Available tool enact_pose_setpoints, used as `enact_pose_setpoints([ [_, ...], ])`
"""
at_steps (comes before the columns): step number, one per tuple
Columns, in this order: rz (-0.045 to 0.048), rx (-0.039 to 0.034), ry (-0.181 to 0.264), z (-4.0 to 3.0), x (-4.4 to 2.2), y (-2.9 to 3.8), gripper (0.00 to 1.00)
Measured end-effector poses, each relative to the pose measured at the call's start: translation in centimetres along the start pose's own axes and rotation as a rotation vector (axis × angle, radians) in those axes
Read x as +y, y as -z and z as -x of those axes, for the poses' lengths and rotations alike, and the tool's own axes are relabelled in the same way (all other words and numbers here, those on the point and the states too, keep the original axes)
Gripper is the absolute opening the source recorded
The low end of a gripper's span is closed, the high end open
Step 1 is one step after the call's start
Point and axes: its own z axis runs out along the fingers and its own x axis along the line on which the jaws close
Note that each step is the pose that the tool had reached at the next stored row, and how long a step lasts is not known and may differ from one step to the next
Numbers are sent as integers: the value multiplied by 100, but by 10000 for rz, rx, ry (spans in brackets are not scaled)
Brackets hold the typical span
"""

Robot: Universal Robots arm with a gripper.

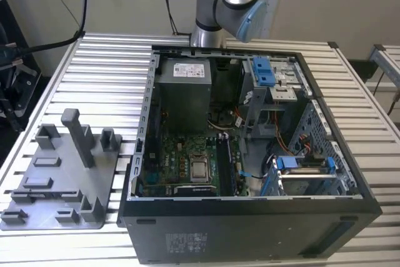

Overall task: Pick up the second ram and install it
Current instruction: 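Pick up the second ram and move it above second insertion slot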

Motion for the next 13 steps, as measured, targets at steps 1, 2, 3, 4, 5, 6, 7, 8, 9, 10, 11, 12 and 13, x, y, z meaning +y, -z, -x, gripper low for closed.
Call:
enact_pose_setpoints([
  [1, 5, -1, 30, 0, 0, 0, 11],
  [2, 7, -1, 65, 0, 0, 0, 11],
  [3, 8, -1, 102, 1, -1, 0, 11],
  [4, 8, -1, 138, 1, -1, 0, 11],
  [5, 7, 0, 171, 0, -1, 0, 11],
  [6, 6, 0, 194, -1, -2, 0, 11],
  [7, 5, 0, 219, 0, -2, 0, 11],
  [8, 1, 0, 299, -2, -2, -1, 11],
  [9, -4, -8, 451, -2, -1, -5, 11],
  [10, -11, -20, 604, -2, -2, -8, 11],
  [11, -18, -31, 753, -2, -2, -10, 11],
  [12, -24, -38, 927, -1, -2, -11, 11],
  [13, -28, -41, 1112, -1, -1, -12, 11],
])
